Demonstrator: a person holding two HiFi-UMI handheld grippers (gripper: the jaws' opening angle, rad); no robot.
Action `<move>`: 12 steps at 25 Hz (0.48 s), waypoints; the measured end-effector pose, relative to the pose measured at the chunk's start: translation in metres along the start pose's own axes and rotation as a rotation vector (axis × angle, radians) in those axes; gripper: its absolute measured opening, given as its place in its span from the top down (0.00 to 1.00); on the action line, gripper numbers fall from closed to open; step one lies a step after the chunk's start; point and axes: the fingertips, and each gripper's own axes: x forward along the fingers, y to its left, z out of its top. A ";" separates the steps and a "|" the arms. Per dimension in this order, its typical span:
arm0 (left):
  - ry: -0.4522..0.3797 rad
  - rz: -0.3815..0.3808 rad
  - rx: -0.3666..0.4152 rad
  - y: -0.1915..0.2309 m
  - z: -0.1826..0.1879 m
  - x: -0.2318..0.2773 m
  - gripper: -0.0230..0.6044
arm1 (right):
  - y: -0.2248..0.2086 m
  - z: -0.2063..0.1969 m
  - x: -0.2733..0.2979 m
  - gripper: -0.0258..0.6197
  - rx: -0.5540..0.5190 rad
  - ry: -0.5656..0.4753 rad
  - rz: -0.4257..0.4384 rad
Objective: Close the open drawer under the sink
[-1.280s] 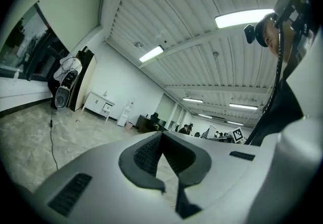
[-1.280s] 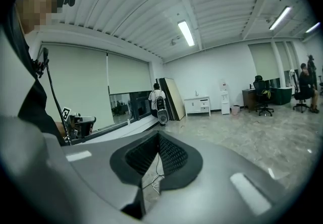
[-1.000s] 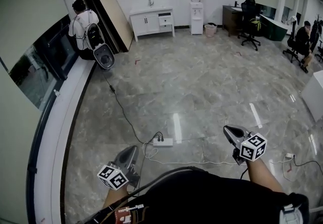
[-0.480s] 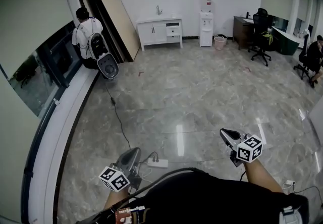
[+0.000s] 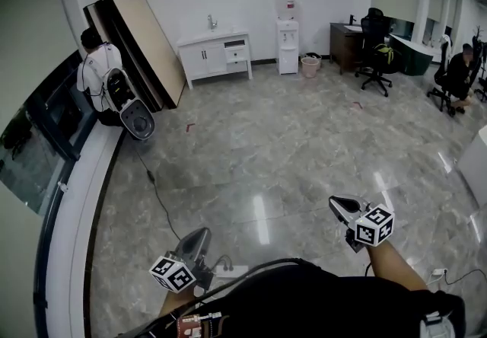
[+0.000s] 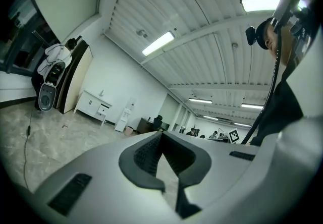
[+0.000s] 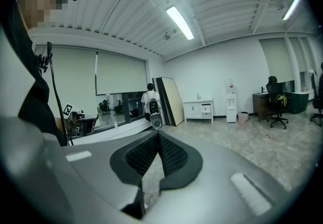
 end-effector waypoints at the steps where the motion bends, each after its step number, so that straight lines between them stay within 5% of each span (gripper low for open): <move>1: 0.002 -0.012 -0.007 0.014 0.005 0.019 0.97 | -0.014 0.004 0.013 0.96 0.013 0.000 -0.018; 12: 0.029 -0.101 0.022 0.150 0.093 0.161 0.97 | -0.104 0.067 0.166 0.96 0.043 -0.035 -0.099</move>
